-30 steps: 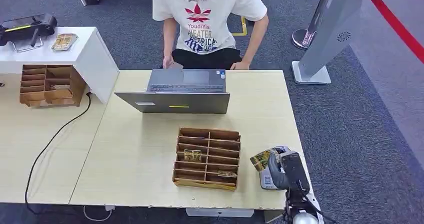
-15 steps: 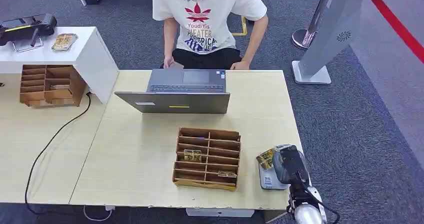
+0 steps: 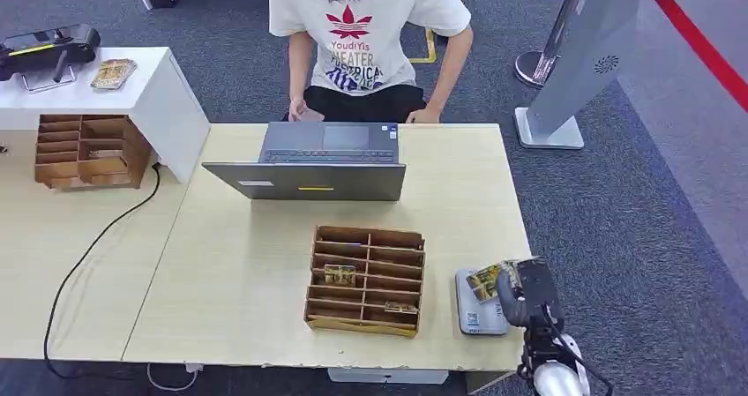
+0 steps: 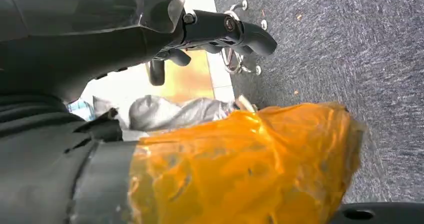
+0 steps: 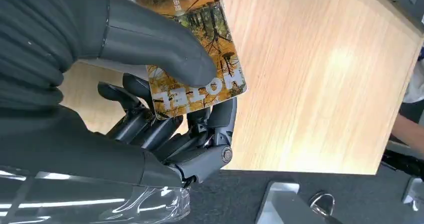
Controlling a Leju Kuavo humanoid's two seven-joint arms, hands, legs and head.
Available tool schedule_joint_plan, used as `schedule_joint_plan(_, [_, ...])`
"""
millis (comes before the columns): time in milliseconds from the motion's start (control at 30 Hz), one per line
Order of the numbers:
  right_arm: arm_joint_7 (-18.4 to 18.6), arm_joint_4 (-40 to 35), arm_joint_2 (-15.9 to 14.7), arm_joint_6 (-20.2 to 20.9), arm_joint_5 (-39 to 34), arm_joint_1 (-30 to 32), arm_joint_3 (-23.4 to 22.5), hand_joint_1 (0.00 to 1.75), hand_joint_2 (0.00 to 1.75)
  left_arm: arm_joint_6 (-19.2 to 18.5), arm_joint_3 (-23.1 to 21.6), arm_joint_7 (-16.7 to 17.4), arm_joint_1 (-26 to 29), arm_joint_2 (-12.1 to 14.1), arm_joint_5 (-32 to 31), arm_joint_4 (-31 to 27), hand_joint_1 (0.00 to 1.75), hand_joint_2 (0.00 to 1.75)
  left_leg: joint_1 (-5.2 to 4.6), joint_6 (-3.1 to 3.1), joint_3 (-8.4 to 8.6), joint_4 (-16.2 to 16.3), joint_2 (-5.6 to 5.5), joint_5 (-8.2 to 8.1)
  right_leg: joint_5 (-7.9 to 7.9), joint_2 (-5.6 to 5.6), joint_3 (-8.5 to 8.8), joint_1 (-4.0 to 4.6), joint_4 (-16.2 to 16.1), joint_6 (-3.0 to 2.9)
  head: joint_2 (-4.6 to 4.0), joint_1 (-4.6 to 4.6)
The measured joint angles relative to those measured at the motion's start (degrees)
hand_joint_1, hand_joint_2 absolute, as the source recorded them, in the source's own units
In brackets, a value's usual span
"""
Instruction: Pass the card to the sensor for recognition and then transmit it.
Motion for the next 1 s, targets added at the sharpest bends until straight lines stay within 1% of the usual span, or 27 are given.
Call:
schedule_joint_plan(200, [1.2,0.7,0.3,1.4,2.2,0.4,0.0,1.75,1.75,0.2,0.0,0.0,0.0,0.0,0.0,0.0,0.0,0.0,0.0,0.0,0.0,0.0,0.0,0.0,0.0,0.0,0.0,0.0,0.0,0.0,0.02,0.0])
schedule_joint_plan(467, [2.2,2.3,1.0,2.4,4.1,0.1,1.2,1.75,1.75,0.2,0.0,0.1,0.0,0.0,0.0,0.0,0.0,0.0,0.01,0.0,-0.01,0.0,0.0,0.0,0.0,0.0,0.0,0.0,0.0,0.0,0.0,0.0])
schedule_joint_plan(1000, [3.0,5.5,1.4,2.3,6.4,-1.8,1.9,1.75,1.75,0.0,0.0,0.1,0.0,0.0,-0.2,0.0,0.0,0.0,0.01,0.0,0.01,0.0,0.0,0.0,0.0,0.01,0.01,0.0,0.0,0.0,0.0,0.0])
